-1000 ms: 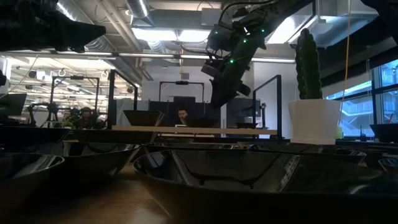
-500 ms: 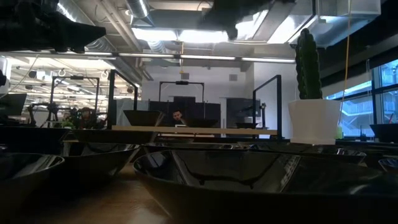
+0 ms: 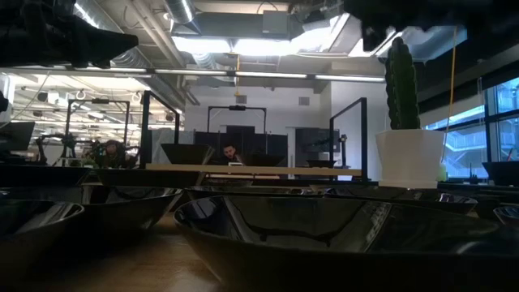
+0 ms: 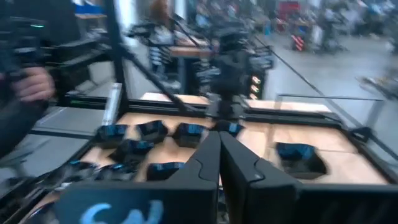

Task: Pick & Place Mini shaped plates
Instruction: Stack the black square plate on top of the black square plate on the shelf

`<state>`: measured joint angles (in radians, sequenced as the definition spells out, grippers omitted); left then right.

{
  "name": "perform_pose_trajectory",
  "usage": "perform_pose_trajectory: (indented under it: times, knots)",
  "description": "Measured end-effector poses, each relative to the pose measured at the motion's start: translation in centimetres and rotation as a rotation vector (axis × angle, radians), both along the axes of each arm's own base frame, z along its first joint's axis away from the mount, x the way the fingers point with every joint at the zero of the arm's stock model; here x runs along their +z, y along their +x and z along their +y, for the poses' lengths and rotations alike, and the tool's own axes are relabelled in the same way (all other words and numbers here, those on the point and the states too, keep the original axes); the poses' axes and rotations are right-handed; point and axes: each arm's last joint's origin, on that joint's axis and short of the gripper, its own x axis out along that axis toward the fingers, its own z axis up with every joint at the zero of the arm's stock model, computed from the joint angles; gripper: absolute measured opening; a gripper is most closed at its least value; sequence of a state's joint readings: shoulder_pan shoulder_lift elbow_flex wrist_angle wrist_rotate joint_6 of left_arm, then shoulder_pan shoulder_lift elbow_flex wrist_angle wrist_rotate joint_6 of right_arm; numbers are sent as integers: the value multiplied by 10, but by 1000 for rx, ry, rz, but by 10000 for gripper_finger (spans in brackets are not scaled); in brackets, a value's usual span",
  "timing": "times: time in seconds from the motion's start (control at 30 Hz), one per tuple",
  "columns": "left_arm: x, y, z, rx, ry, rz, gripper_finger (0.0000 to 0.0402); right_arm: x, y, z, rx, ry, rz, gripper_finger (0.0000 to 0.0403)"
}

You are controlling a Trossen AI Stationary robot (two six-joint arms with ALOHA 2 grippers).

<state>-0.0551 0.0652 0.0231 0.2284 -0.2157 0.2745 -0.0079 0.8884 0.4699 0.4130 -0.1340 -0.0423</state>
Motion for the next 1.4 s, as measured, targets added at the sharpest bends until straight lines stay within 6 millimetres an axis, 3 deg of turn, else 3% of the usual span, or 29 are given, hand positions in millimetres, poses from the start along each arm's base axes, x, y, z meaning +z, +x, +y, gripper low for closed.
perform_pose_trajectory:
  times: [0.2,0.4,0.8,1.0,1.2,1.4]
  knots:
    - [0,0,0,0,0,0,3,-61,-23,4,29,-44,-31,11]
    - [0,0,0,0,0,0,5,-83,-30,3,28,-112,47,11]
    - [0,0,0,3,0,0,5,-82,-27,7,49,-120,138,12]
    - [0,0,0,3,0,0,7,-58,-15,33,8,-206,475,4]
    - [0,0,0,3,0,2,5,-54,-8,73,-9,-347,680,4]
    - [0,0,0,3,-1,2,7,-57,3,97,-69,-231,913,21]
